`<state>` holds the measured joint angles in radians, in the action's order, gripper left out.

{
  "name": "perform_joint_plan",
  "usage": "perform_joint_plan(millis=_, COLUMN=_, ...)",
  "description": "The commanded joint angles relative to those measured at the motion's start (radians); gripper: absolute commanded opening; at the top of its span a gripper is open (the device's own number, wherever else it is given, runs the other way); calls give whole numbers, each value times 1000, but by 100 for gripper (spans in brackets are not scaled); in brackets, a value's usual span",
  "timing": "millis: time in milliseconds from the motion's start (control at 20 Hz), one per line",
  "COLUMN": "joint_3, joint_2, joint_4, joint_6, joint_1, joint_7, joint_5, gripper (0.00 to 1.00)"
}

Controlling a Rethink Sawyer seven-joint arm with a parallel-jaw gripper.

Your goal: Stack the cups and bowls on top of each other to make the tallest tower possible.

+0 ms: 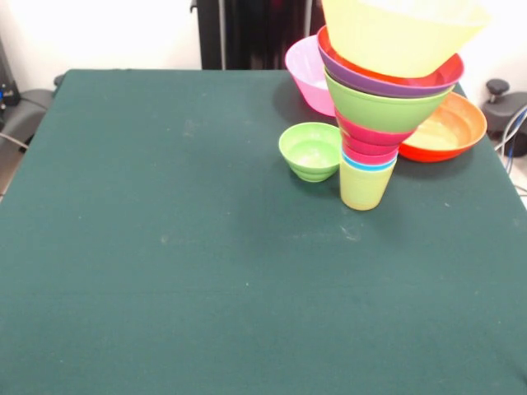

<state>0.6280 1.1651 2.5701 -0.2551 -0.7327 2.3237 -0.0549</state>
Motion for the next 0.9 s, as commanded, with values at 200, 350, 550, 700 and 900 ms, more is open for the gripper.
perform_joint_plan(millis=200, joint_3=-37, joint_2=-82, joint_4=12, joint_6=-43, joint_1=27, joint_7=150, joint_5=67, gripper=0)
perform_joint_plan(millis=350, joint_3=-39, joint_2=-84, joint_4=9, joint_6=-40, joint_1=27, joint_7=149, joint_5=70, gripper=0)
perform_joint_plan(millis=550, joint_3=-45, joint_2=-87, joint_4=8, joint_6=-43, joint_1=33, joint_7=149, joint_5=71, gripper=0)
perform_joint_plan(millis=700, joint_3=-48, joint_2=-88, joint_4=7, joint_6=-45, joint_1=37, joint_7=150, joint_5=70, gripper=0)
perform_joint_plan(millis=900, joint_3=-58, joint_2=-94, joint_4=9, joint_6=-53, joint_1=48, joint_7=149, joint_5=69, gripper=0)
